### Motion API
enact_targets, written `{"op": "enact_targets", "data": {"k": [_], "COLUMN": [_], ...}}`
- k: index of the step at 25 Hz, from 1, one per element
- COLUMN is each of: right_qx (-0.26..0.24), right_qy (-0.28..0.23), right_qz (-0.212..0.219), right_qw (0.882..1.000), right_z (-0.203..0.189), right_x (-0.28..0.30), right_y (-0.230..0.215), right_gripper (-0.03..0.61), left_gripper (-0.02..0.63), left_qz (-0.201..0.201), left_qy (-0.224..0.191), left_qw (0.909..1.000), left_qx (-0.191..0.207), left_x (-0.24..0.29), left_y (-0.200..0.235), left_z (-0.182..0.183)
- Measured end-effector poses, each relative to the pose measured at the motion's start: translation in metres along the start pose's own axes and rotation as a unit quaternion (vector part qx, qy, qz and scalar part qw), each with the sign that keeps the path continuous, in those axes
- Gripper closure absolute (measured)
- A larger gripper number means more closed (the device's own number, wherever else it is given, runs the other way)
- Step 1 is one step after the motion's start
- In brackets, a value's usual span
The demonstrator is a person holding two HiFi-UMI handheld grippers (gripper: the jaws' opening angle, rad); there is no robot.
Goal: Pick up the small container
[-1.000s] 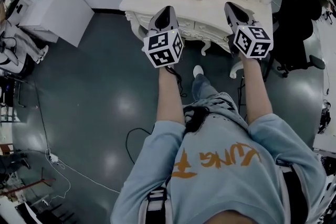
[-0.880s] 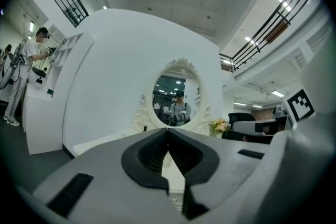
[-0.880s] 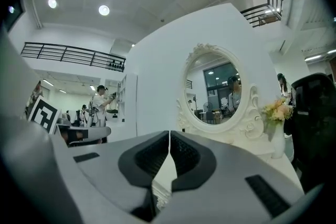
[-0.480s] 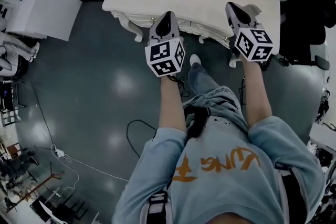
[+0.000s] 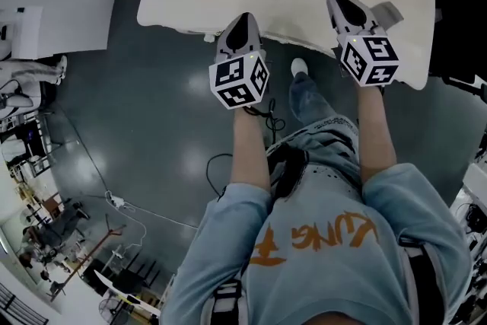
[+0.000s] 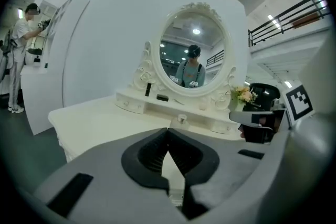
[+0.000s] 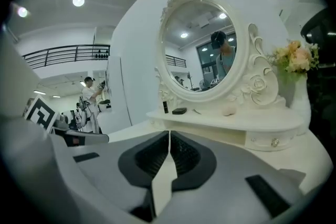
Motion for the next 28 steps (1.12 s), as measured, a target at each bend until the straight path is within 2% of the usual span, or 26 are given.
{"op": "enact_targets", "data": {"k": [5, 11, 15, 22, 28], "right_qx": [-0.006, -0.012, -0.018, -0.015, -0.003], "right_qy": [-0.005, -0.009, -0.02, -0.019, -0.02], "right_qz": [0.019, 0.048, 0.067, 0.056, 0.043], "right_qw": [1.0, 0.999, 0.997, 0.998, 0.999], "right_z": [0.003, 0.012, 0.026, 0.03, 0.027], "right_x": [0.037, 0.084, 0.112, 0.144, 0.142], "right_y": [-0.026, -0.056, -0.051, -0.045, -0.062], "right_gripper": [0.549, 0.549, 0.549, 0.549, 0.548], "left_gripper": [0.592, 0.592, 0.592, 0.592, 0.592], "left_qz": [0.01, 0.004, -0.001, -0.013, -0.032], "left_qy": [0.007, 0.008, 0.015, 0.027, 0.04], "left_qw": [0.9999, 0.9998, 0.9995, 0.999, 0.9983], "left_qx": [0.0, 0.015, 0.029, 0.033, 0.031], "left_x": [0.046, 0.1, 0.117, 0.14, 0.154], "left_y": [0.005, -0.009, -0.008, 0.017, 0.003], "left_z": [0.018, 0.038, 0.047, 0.059, 0.053]}}
Point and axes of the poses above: the fingertips, and each gripper's own axes: x forward along the fingers, y to its left, z out of its top, the point moved 1 cm from there along -x, backward along the fingers, and after that the axes turned 9 degrees about -x, right-handed, at the moved point
